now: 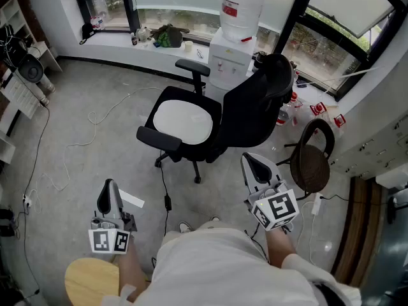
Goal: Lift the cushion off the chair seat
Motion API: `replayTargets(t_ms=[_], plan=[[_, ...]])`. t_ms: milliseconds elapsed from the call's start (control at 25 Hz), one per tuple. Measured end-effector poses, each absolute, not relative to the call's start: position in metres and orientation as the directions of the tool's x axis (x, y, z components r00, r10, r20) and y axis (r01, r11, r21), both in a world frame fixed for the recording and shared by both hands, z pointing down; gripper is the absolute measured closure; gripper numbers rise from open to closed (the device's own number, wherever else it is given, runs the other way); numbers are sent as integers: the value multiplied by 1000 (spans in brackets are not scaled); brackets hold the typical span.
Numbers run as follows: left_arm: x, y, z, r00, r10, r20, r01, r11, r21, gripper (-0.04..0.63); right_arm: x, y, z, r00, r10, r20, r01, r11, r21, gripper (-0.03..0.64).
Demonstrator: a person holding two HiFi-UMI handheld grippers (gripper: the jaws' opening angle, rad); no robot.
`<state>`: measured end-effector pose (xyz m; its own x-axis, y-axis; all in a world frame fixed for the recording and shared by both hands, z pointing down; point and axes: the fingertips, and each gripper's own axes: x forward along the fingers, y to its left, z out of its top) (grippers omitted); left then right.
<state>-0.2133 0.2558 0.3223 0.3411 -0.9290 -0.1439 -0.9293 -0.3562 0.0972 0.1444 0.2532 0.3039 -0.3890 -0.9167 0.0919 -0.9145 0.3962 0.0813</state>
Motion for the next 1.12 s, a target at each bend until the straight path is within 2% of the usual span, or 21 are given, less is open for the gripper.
replayTargets(t_ms=[320, 560, 640, 760, 920, 1000, 1120], plan=[[-204, 255, 324, 356, -924, -142, -924, -370, 96, 574, 146, 252, 314, -402, -910, 101, -910, 409, 62, 615], [-194, 250, 318, 368, -916, -160, -917, -386, 101, 572, 156, 251, 309, -438, -897, 59, -899, 438, -3, 615], [-193, 248, 316, 359, -919, -162, -921, -377, 99, 556, 160, 249, 309, -440, -896, 57, -898, 441, -1, 615], [-192, 242, 317, 343, -928, -147, -926, -360, 112, 382, 166, 245, 309, -442, -895, 54, -897, 443, -3, 615], [-190, 237, 318, 327, -935, -135, -932, -343, 115, 221, 174, 241, 310, -451, -891, 50, -892, 451, -6, 615], [-185, 236, 318, 324, -936, -138, -934, -340, 112, 175, 179, 240, 311, -454, -890, 50, -891, 454, -10, 615], [-175, 236, 318, 324, -937, -133, -934, -339, 109, 153, 189, 238, 316, -462, -886, 50, -887, 461, -32, 615]])
